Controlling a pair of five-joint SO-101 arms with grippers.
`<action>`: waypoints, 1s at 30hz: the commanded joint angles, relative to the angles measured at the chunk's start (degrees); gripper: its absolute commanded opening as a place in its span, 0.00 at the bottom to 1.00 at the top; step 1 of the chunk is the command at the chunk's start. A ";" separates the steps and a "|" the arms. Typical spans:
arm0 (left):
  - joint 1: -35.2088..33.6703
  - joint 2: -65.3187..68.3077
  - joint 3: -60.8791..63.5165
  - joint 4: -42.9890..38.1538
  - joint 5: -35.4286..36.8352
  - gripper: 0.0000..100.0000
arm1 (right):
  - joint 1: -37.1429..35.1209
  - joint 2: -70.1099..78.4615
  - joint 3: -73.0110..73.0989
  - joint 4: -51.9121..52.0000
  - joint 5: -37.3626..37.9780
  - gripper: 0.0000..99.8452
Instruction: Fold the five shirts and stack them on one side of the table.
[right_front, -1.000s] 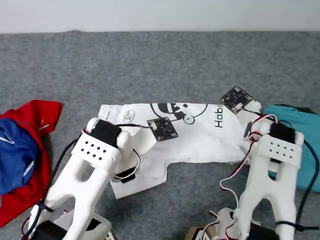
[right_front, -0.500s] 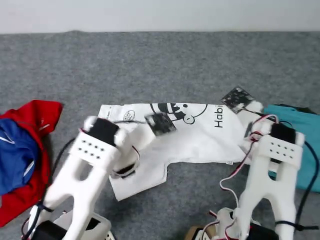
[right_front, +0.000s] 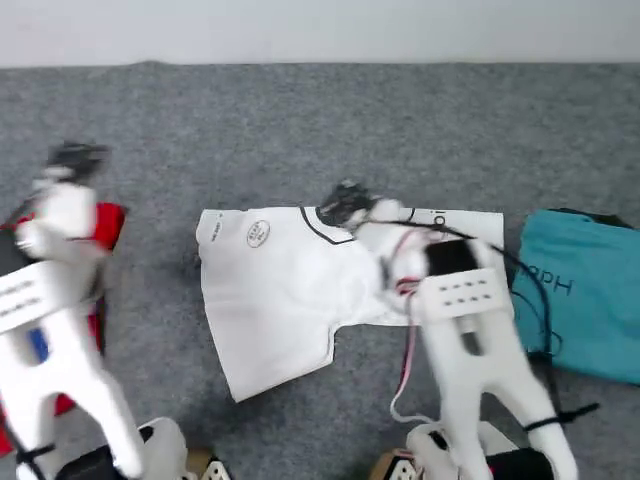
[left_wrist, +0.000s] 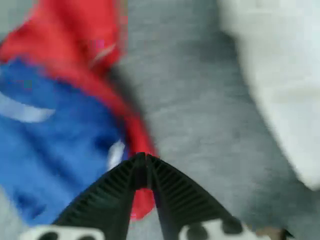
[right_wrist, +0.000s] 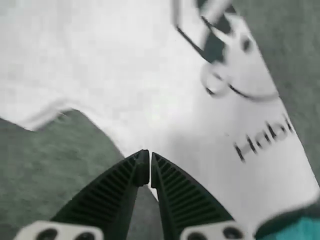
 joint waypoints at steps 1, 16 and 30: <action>-10.46 -1.32 -1.89 -3.34 0.26 0.00 | -11.03 -0.31 -0.18 0.48 -2.46 0.01; -15.47 -1.41 2.95 -7.38 0.09 0.00 | -34.77 22.81 -13.27 3.21 -5.36 0.20; -15.12 -1.41 2.95 -7.38 0.09 0.00 | -40.40 35.74 -22.42 8.66 -5.27 0.20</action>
